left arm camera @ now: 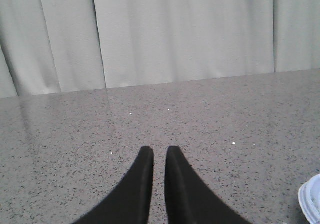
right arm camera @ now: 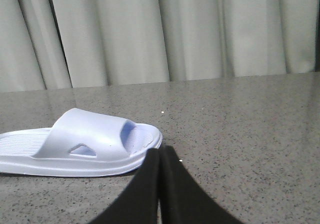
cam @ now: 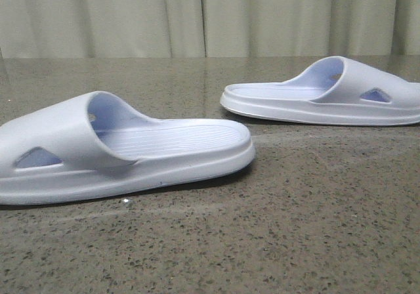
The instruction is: Insert blue slippers together front up
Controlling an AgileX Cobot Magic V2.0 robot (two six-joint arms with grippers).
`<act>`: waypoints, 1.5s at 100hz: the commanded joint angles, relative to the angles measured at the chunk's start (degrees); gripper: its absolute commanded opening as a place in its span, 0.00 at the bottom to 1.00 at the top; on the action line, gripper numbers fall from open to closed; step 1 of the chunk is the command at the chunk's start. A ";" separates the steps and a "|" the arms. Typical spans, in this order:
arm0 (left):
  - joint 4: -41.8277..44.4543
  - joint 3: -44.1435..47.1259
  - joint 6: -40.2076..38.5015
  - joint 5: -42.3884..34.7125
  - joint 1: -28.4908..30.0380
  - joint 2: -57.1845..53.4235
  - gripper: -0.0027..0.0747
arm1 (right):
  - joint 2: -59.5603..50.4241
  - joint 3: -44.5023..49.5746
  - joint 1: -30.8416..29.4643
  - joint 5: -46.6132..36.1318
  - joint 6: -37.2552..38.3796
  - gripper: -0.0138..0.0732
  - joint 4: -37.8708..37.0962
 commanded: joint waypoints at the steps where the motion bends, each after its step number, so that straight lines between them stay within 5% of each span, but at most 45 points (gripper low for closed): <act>1: -0.44 0.48 -0.58 -4.69 0.16 -1.69 0.06 | -1.08 1.22 -0.43 -4.59 -0.15 0.04 -0.45; 150: -0.44 0.48 -0.58 -6.67 0.16 -1.69 0.06 | -1.08 1.22 -0.43 -9.89 -0.15 0.04 -0.45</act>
